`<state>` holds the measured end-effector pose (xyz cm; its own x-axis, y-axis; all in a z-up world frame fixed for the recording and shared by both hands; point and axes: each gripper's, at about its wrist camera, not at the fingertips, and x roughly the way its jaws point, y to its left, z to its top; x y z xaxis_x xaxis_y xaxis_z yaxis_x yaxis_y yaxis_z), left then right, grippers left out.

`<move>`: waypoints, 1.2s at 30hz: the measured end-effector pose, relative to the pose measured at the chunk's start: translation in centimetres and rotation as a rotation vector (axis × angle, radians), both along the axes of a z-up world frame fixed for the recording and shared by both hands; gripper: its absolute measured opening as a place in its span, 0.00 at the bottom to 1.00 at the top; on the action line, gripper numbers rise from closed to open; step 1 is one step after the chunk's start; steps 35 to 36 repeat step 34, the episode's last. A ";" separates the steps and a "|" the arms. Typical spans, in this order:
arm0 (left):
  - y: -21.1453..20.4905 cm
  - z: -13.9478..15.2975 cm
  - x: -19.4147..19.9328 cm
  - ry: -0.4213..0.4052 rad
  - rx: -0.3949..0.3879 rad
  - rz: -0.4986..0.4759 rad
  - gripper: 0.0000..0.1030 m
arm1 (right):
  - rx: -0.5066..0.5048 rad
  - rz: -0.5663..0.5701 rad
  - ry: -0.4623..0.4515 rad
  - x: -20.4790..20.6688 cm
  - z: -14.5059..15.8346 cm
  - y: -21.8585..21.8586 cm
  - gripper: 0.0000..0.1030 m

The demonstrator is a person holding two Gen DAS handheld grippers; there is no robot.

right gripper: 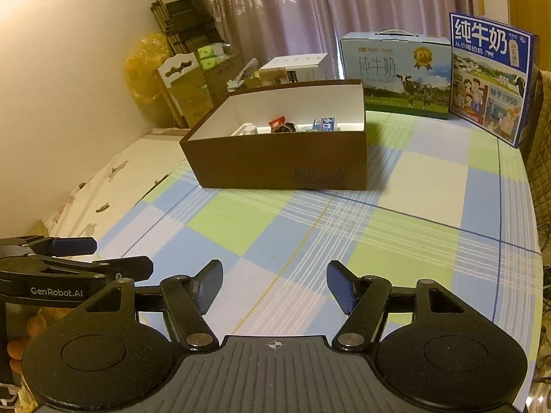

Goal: Organize objects

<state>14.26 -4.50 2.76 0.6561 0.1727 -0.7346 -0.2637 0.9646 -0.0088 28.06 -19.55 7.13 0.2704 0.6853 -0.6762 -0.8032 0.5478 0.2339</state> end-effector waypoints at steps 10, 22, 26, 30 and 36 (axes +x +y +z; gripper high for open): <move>-0.8 0.0 -1.1 -0.004 0.001 0.019 0.99 | -0.011 0.018 0.002 -0.7 -0.5 -0.7 0.62; -1.0 0.0 -1.2 -0.010 0.001 0.034 0.99 | -0.017 0.035 0.002 -0.7 -1.0 -0.6 0.62; -1.1 0.0 -1.0 -0.013 0.004 0.038 0.99 | -0.015 0.040 0.002 -0.5 -1.1 -0.6 0.62; -1.3 0.1 -0.7 -0.015 0.006 0.042 0.99 | -0.014 0.044 0.008 -0.1 -1.3 -0.6 0.62; -1.4 0.1 -0.2 -0.010 0.011 0.046 0.99 | -0.015 0.044 0.014 0.2 -1.5 -0.5 0.62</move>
